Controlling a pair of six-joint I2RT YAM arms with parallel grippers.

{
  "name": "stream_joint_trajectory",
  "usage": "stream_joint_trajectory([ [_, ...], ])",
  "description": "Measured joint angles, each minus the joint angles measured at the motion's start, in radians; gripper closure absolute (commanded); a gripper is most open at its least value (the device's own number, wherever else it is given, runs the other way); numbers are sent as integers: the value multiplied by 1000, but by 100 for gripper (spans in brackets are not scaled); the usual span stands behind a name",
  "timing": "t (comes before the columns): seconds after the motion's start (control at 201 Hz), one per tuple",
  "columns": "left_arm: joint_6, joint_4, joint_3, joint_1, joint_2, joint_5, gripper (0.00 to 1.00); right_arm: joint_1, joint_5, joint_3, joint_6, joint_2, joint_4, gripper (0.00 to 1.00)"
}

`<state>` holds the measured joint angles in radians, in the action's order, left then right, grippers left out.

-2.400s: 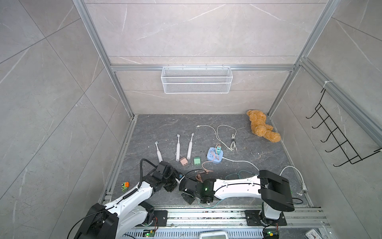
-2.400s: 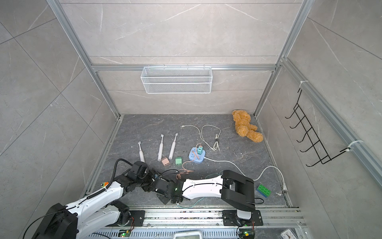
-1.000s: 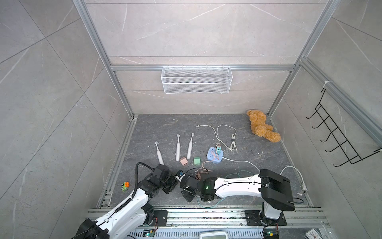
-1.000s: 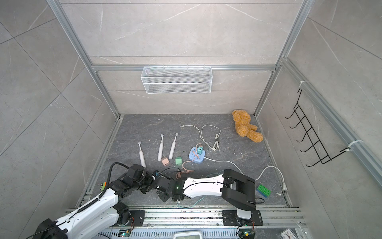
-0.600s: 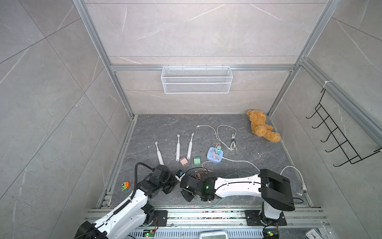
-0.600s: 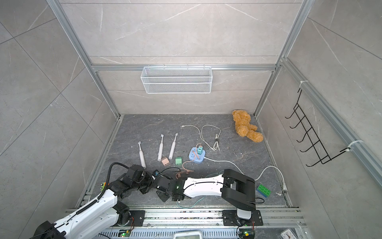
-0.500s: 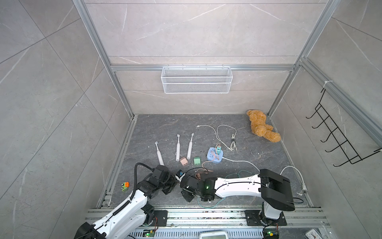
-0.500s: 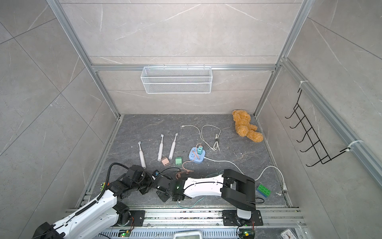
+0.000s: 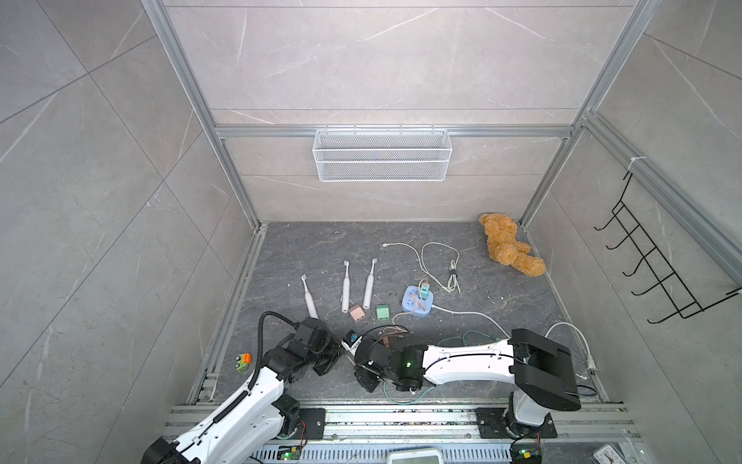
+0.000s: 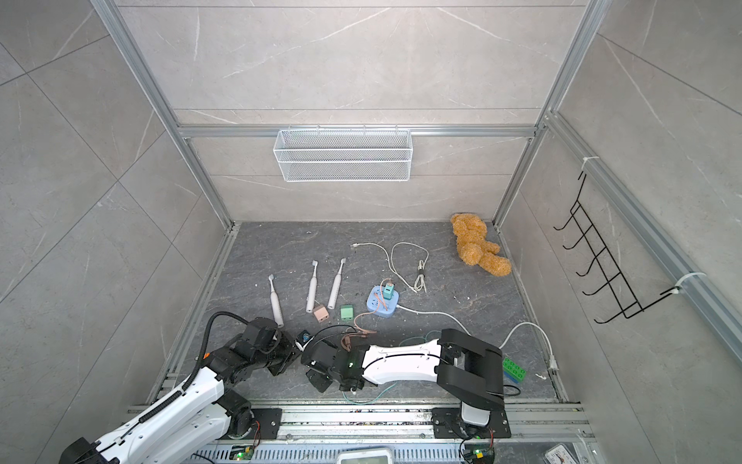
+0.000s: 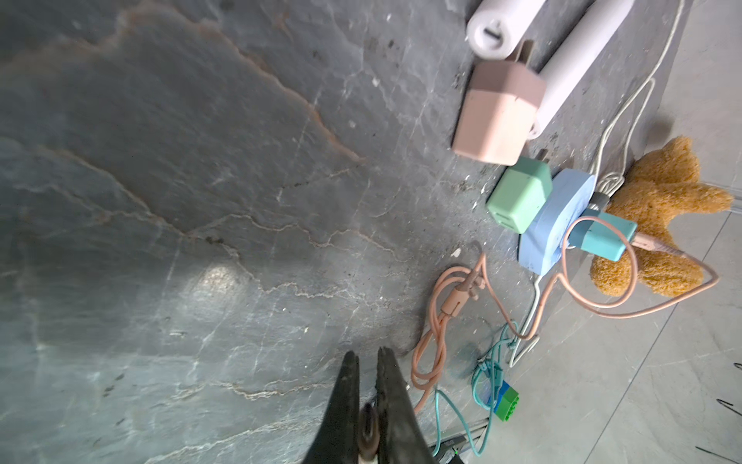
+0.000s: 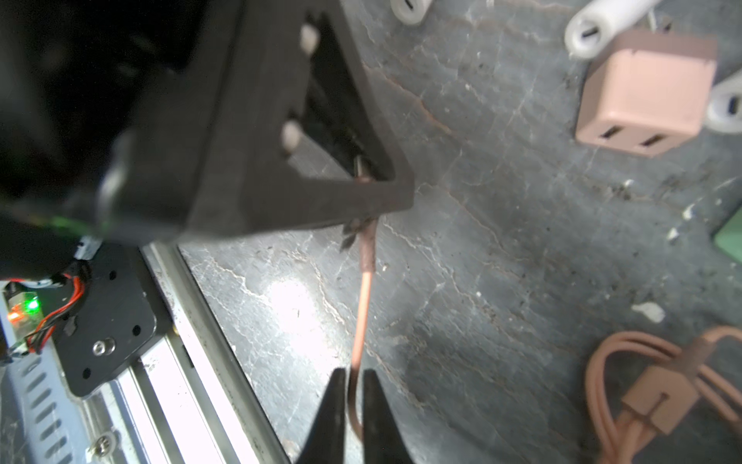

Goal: Charge the electric toothbrush
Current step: Pick up the charging cable from the center of the board.

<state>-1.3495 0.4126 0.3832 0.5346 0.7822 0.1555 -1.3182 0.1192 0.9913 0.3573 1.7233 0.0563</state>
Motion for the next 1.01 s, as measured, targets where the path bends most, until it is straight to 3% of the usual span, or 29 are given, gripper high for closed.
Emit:
stream_joint_trajectory([
  [0.105,23,12,39,0,3,2,100,-2,29,-145,-95,-58,-179,69],
  [0.229,42,14,65,0,23,20,100,-3,62,-274,-217,-55,-418,70],
  [0.538,45,23,66,-7,68,110,100,-17,175,-280,-460,85,-843,75],
  [1.005,43,27,66,-37,70,148,100,-23,252,-279,-597,151,-967,94],
])
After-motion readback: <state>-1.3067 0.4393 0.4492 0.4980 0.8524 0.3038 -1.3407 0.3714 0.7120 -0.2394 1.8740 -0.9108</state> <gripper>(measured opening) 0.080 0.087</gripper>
